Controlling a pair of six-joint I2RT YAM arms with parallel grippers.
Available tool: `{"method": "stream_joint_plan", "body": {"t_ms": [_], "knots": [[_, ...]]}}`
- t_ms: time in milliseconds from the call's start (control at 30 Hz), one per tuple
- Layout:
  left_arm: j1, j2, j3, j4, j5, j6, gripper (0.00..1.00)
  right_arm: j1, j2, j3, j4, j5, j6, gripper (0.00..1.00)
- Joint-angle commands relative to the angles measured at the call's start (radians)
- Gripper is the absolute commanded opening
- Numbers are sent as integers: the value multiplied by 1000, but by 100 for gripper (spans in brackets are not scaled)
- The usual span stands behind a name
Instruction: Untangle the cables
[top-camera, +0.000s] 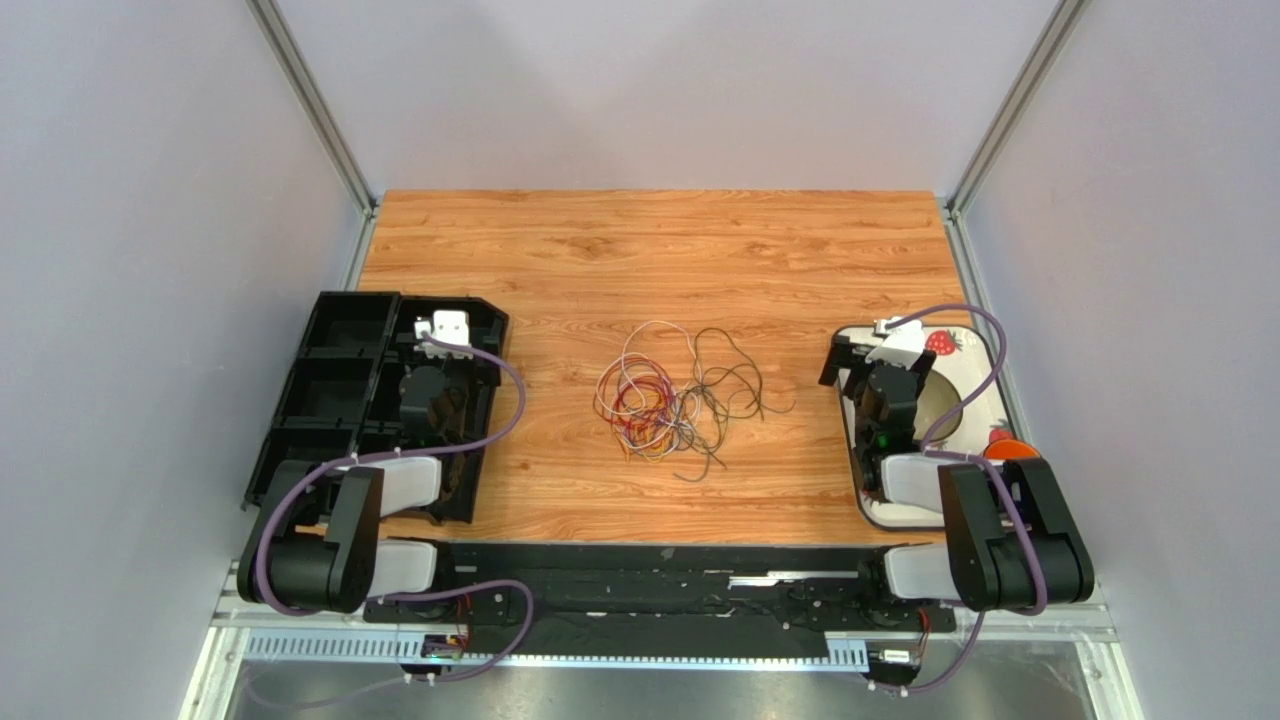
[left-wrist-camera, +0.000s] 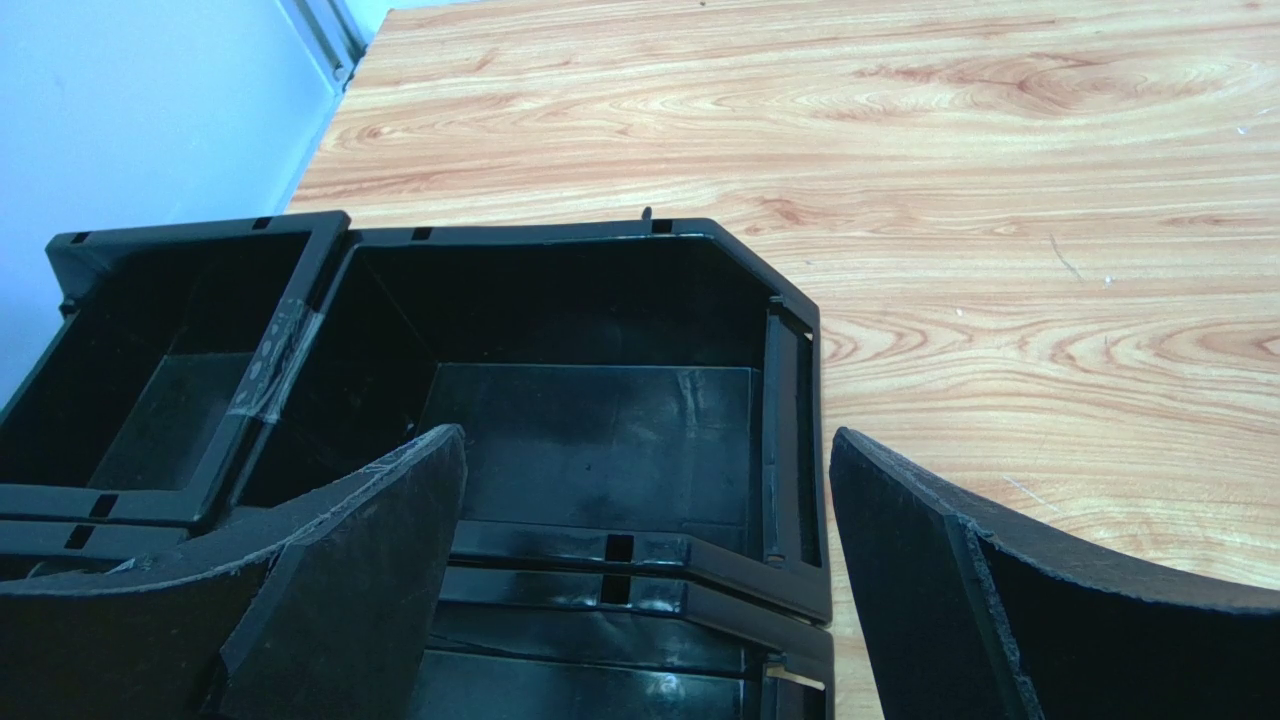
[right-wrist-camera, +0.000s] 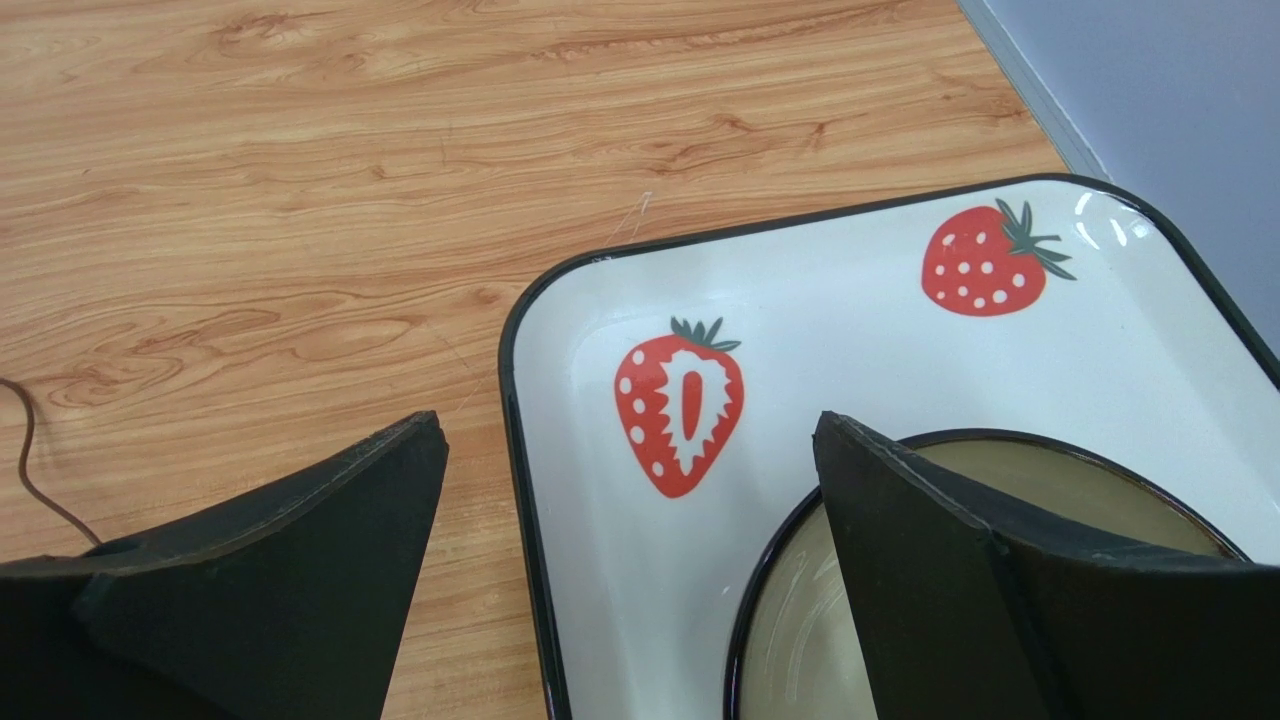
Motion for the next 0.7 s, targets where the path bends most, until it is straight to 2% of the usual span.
{"method": "stream_joint_plan", "body": {"t_ms": [0, 433, 467, 500, 533, 567, 667], "knots": [[7, -9, 24, 18, 13, -15, 99, -3, 2, 3, 65, -25, -8, 100], [7, -9, 24, 18, 13, -15, 99, -7, -4, 6, 58, -38, -18, 100], [7, -9, 24, 16, 13, -15, 99, -7, -36, 14, 42, -86, -32, 100], [7, -9, 25, 18, 11, -15, 99, -1, -61, 37, 1, -85, -34, 99], [7, -9, 25, 18, 13, -15, 99, 22, -88, 78, -99, -62, -32, 100], [7, -9, 25, 16, 13, -15, 99, 32, -149, 183, -299, -38, -61, 100], [7, -8, 25, 19, 14, -15, 99, 60, -240, 319, -552, -64, -19, 100]]}}
